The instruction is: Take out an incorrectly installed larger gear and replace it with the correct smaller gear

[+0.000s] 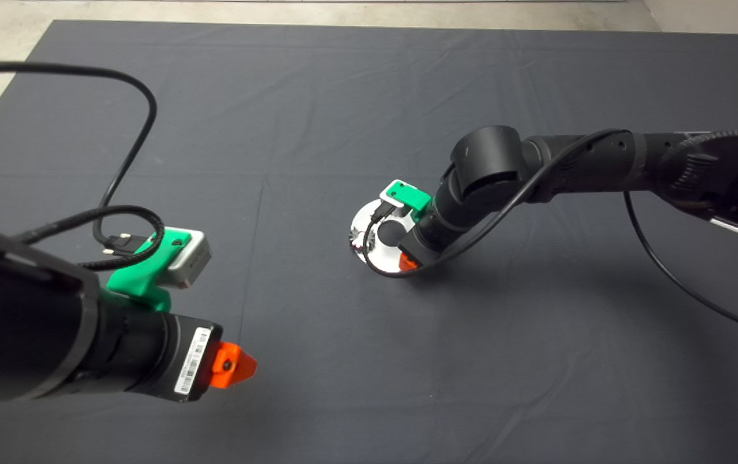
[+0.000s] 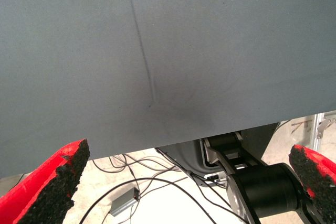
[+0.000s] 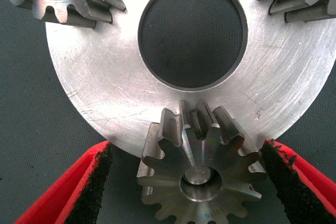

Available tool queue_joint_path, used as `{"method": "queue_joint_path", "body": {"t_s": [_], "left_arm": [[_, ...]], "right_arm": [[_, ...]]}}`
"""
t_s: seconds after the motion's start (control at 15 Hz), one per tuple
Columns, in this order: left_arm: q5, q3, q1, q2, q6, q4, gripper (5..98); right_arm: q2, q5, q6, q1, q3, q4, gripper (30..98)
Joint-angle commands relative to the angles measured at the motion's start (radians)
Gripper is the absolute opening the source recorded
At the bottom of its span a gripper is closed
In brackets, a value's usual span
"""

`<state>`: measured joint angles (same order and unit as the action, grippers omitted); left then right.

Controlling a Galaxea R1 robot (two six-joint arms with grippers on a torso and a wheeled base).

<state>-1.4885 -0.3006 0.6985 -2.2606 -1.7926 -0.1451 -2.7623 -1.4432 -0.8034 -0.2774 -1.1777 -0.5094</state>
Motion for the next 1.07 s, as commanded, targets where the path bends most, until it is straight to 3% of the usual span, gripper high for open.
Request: {"method": "queue_joint_path", "body": {"t_s": [0.0, 0.33, 0.47, 0.6, 1.0], "left_arm": [[-0.003, 0.019, 0.015, 0.0, 0.002, 0.018, 97.7], [-0.003, 0.019, 0.015, 0.0, 0.002, 0.018, 97.7], [-0.002, 0.019, 0.015, 0.0, 0.002, 0.018, 97.7], [-0.003, 0.019, 0.015, 0.0, 0.002, 0.018, 97.7], [-0.003, 0.021, 0.015, 0.0, 0.002, 0.018, 97.7]], "right_arm": [[-0.002, -0.005, 0.004, -0.022, 0.0, -0.029, 75.2], [-0.003, -0.005, 0.006, -0.019, -0.005, -0.028, 70.7], [-0.001, -0.006, 0.006, -0.019, -0.005, -0.028, 65.3], [-0.001, -0.006, 0.006, -0.019, -0.005, -0.028, 65.0], [0.0, -0.006, 0.006, -0.017, -0.005, -0.028, 55.4]]}}
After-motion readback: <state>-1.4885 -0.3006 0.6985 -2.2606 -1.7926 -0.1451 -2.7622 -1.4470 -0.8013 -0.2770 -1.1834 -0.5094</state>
